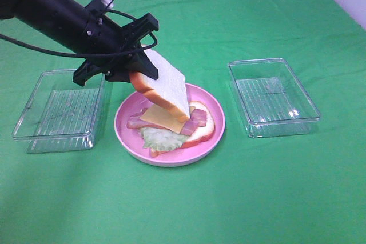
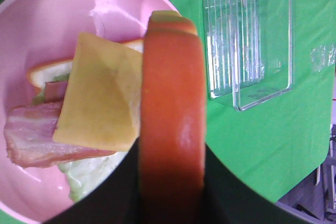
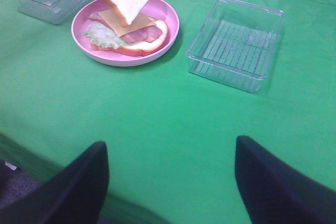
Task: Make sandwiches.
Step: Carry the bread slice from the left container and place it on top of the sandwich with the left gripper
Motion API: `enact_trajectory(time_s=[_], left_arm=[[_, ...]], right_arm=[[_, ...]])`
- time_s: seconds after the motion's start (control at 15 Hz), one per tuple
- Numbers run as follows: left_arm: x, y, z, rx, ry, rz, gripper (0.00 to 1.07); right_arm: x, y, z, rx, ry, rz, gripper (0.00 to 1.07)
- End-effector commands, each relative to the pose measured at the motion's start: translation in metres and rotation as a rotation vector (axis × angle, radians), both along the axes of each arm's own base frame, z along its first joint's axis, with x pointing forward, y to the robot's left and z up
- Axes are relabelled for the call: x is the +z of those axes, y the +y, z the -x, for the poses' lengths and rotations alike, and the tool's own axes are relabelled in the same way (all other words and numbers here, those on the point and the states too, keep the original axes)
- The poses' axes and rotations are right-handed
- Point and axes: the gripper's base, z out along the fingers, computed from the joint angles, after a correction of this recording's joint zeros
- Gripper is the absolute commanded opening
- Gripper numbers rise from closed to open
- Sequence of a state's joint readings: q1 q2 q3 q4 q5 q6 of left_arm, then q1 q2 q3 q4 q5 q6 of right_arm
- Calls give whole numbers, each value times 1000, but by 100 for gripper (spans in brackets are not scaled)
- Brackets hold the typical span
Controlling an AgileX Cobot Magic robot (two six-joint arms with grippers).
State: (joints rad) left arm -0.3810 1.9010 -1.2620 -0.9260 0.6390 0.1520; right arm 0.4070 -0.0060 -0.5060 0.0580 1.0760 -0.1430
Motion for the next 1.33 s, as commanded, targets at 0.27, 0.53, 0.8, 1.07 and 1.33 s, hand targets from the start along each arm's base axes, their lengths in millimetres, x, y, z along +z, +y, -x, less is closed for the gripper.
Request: enact_trajectory(time_s=[0.27,0.53,0.8,1.07,1.33], left_arm=[[-7,-28,13,17,-55,13,0],[-35,-34,14,-3,36,-8,0],[-40,-34,14,-6,47,-18,0],[-42,-33,15,-37,35,-46,37],[-41,-32,17,-157,-13,-103,73]], right_arm=[[0,-1,1,5,-25,1,66],[0,-1,1,4,-26,2,66],[0,-1,1,4,-26,2,66],[0,-1,1,4,-26,2,66],[0,-1,1,4,-26,2,66]])
